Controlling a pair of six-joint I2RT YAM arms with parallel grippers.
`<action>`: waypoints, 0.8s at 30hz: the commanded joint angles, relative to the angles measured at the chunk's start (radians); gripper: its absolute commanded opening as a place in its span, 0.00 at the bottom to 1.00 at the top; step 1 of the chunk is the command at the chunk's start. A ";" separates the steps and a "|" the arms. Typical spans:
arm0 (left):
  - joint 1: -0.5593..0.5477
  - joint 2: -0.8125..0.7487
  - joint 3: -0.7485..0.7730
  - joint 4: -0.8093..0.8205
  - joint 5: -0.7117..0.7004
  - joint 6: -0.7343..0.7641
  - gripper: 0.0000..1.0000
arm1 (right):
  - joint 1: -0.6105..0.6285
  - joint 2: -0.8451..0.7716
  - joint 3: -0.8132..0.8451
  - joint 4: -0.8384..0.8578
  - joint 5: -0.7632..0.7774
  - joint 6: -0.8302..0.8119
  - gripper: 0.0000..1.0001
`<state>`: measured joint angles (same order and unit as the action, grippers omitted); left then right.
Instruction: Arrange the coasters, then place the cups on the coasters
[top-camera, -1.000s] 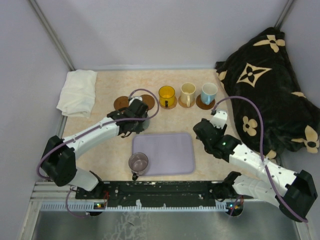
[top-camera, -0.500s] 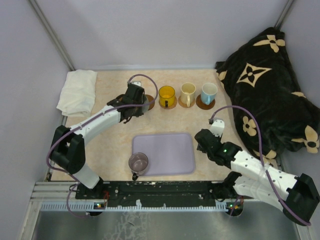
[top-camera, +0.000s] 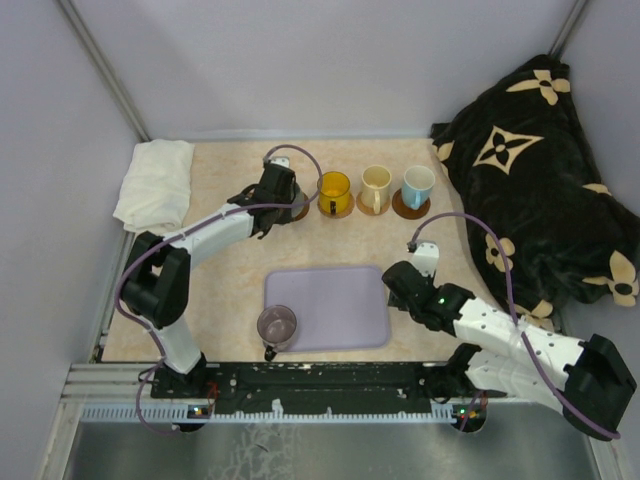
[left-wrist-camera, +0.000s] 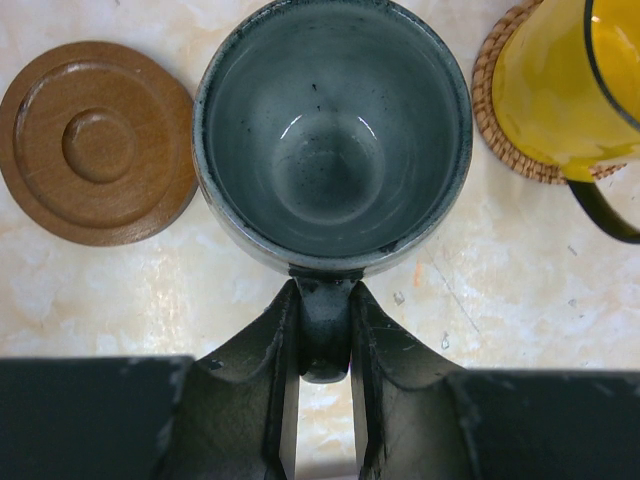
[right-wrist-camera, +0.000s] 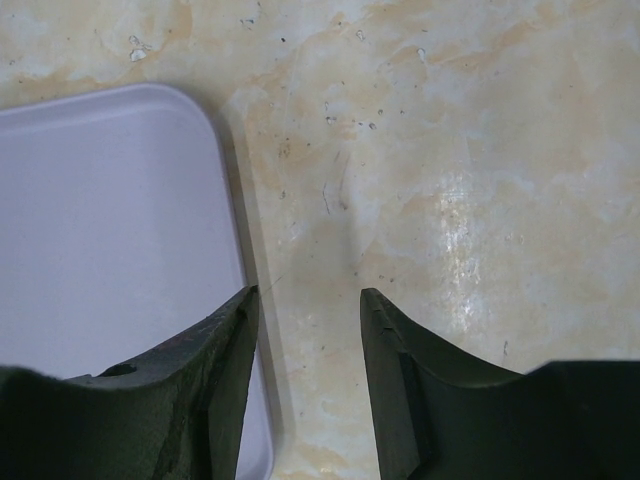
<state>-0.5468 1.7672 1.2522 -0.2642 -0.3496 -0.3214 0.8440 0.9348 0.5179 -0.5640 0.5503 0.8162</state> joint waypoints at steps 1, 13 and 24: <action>0.004 0.005 0.071 0.137 -0.044 -0.023 0.00 | 0.012 0.010 0.018 0.036 0.007 0.020 0.46; 0.002 0.043 0.072 0.188 -0.038 -0.078 0.00 | 0.014 0.013 0.008 0.038 0.005 0.021 0.45; 0.002 0.072 0.075 0.211 -0.042 -0.084 0.00 | 0.014 0.013 -0.003 0.041 0.002 0.019 0.45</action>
<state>-0.5468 1.8507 1.2716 -0.1570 -0.3733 -0.3923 0.8490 0.9443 0.5175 -0.5606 0.5465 0.8165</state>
